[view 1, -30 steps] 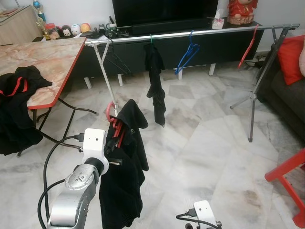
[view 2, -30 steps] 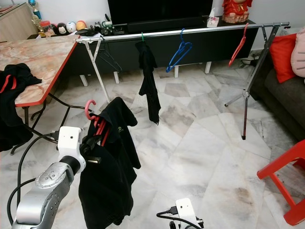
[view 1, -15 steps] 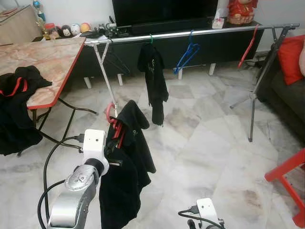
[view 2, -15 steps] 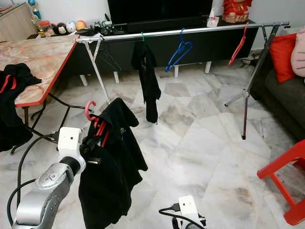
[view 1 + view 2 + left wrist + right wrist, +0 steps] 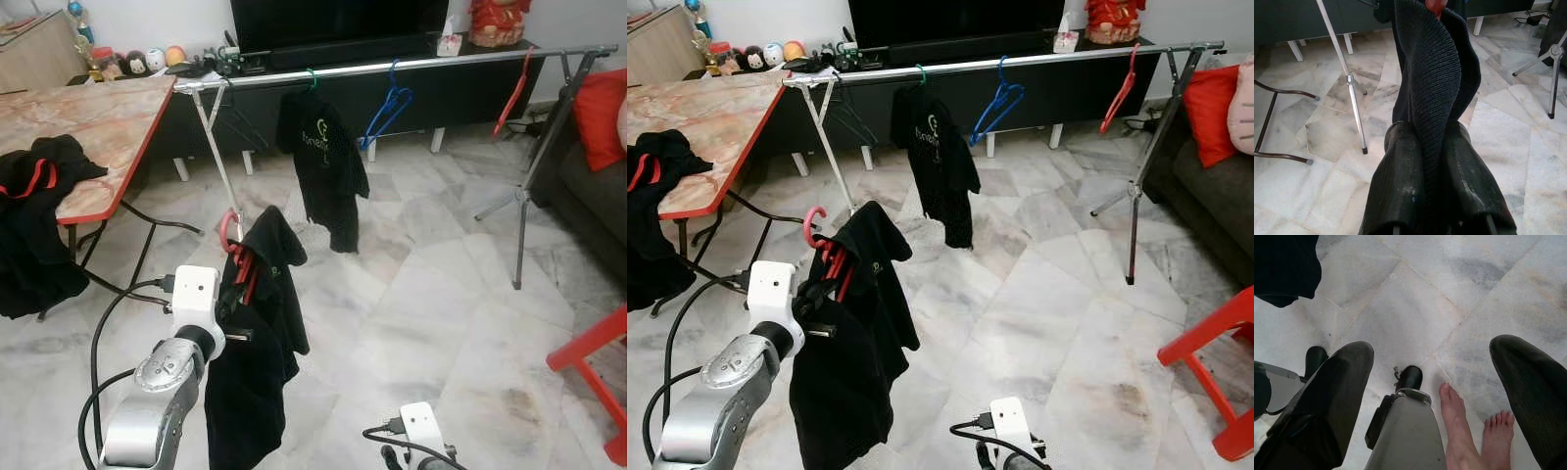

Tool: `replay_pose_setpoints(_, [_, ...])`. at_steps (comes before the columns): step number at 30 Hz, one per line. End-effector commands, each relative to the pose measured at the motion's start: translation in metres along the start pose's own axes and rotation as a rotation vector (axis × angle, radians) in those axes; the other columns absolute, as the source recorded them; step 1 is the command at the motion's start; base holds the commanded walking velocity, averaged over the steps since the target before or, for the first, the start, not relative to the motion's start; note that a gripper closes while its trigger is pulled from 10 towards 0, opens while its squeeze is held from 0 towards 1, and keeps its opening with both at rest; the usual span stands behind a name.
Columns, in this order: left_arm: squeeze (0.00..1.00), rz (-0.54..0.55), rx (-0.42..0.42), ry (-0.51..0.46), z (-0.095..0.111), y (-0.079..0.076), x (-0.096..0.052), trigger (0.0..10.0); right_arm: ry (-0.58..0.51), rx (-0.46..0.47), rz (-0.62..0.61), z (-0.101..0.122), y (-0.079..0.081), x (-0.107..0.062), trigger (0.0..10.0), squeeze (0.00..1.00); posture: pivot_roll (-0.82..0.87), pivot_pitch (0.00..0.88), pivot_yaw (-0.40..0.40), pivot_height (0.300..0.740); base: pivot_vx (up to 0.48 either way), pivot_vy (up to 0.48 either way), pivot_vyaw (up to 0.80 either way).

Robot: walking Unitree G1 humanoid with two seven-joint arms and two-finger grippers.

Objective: Hang hanger

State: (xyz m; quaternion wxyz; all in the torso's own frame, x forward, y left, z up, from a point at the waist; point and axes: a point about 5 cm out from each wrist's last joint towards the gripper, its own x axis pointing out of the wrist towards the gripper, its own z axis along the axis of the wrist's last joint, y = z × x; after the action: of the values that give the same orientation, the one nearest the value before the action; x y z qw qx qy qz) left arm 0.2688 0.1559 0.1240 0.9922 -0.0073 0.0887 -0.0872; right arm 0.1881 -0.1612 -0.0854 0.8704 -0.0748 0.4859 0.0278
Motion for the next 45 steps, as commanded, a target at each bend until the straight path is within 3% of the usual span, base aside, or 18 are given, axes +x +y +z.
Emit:
replay_pose_setpoints(1, [0.0, -0.008, 0.027, -0.079, 0.015, 0.0, -0.002, 10.0, -0.019, 0.027, 0.008, 0.003, 0.003, 0.0, 10.0, 1.0, -0.01, 0.0, 0.081, 0.74, 0.0, 0.0, 0.0])
replay_pose_setpoints(4, [0.0, -0.009, 0.026, -0.08, 0.015, 0.0, -0.001, 10.0, -0.013, 0.009, 0.006, 0.002, 0.002, 0.0, 10.0, 1.0, -0.01, 0.0, 0.081, 0.74, 0.0, 0.0, 0.0])
replay_pose_setpoints(6, [0.0, -0.009, 0.026, -0.079, 0.015, -0.001, -0.001, 10.0, -0.008, 0.006, 0.003, 0.002, 0.002, 0.0, 10.0, 0.95, -0.01, 0.0, 0.081, 0.74, 0.0, 0.0, 0.0])
replay_pose_setpoints(7, [0.0, -0.009, 0.026, -0.079, 0.015, -0.001, -0.002, 10.0, -0.009, 0.004, 0.01, 0.002, 0.003, 0.0, 2.0, 0.0, -0.01, 0.0, 0.081, 0.74, 0.0, 0.0, 0.0])
replay_pose_setpoints(9, [0.0, -0.008, 0.026, -0.079, 0.015, -0.001, -0.002, 10.0, -0.021, -0.014, 0.022, 0.004, 0.003, 0.0, 2.0, 0.0, -0.01, 0.0, 0.08, 0.74, 0.0, 0.0, 0.0])
replay_pose_setpoints(10, [0.0, -0.007, 0.026, -0.079, 0.015, -0.001, -0.002, 10.0, -0.025, -0.01, 0.027, 0.004, 0.003, 0.0, 0.0, 0.0, -0.01, 0.0, 0.08, 0.74, 0.0, 0.0, 0.0])
replay_pose_setpoints(13, [0.0, -0.003, 0.025, -0.076, 0.014, 0.0, -0.003, 10.0, -0.021, -0.002, 0.023, 0.003, 0.003, 0.0, 0.1, 0.0, -0.01, 0.0, 0.079, 0.74, 0.0, 0.0, 0.0])
replay_pose_setpoints(14, [0.0, 0.001, 0.023, -0.068, 0.011, 0.002, -0.003, 10.0, -0.02, -0.003, 0.016, 0.003, 0.003, 0.0, 10.0, 0.0, 0.0, 0.0, 0.079, 0.74, 0.0, 0.0, 0.0])
replay_pose_setpoints(19, [0.0, 0.028, 0.017, -0.029, -0.003, 0.009, -0.004, 10.0, -0.027, 0.007, 0.0, 0.004, 0.002, 0.0, 10.0, 0.0, 0.0, 0.0, 0.079, 0.74, 0.0, 0.0, 0.0])
replay_pose_setpoints(21, [0.0, 0.113, 0.028, 0.063, -0.033, 0.031, -0.012, 10.0, -0.024, 0.002, -0.001, 0.004, 0.002, 0.0, 10.0, 0.0, -0.01, 0.002, 0.081, 0.74, 0.0, 0.0, 0.0])
replay_pose_setpoints(27, [0.0, 0.128, 0.045, 0.101, -0.043, 0.037, -0.016, 10.0, -0.024, 0.0, -0.001, 0.004, 0.002, 0.0, 10.0, 0.0, -0.01, 0.002, 0.08, 0.74, 0.0, 0.0, 0.0])
replay_pose_setpoints(29, [0.0, 0.213, 0.081, 0.291, -0.102, 0.058, -0.039, 10.0, -0.024, 0.001, -0.003, 0.004, 0.002, 0.0, 10.0, 0.0, -0.01, 0.006, 0.079, 0.74, 0.0, 0.0, 0.0])
replay_pose_setpoints(32, [0.0, 0.289, 0.123, 0.434, -0.143, 0.073, -0.066, 10.0, -0.027, -0.001, -0.005, 0.004, 0.002, 0.0, 10.0, 0.0, -0.01, 0.007, 0.076, 0.74, 0.0, 0.0, 0.0])
replay_pose_setpoints(36, [0.0, 0.347, 0.114, 0.461, -0.153, 0.08, -0.074, 10.0, -0.027, -0.003, -0.006, 0.004, 0.001, 0.0, 10.0, 0.0, 0.0, 0.007, 0.075, 0.74, 0.0, 0.0, 0.0])
replay_pose_setpoints(44, [0.0, 0.449, 0.175, 0.655, -0.198, 0.091, -0.115, 10.0, -0.031, -0.002, -0.012, 0.005, 0.002, 0.0, 10.0, 0.0, 0.0, 0.007, 0.079, 0.74, 0.0, 0.0, 0.0])
replay_pose_setpoints(45, [0.0, 0.449, 0.175, 0.655, -0.198, 0.091, -0.115, 10.0, -0.031, -0.002, -0.012, 0.005, 0.002, 0.0, 10.0, 0.0, 0.0, 0.007, 0.079, 0.74, 0.0, 0.0, 0.0])
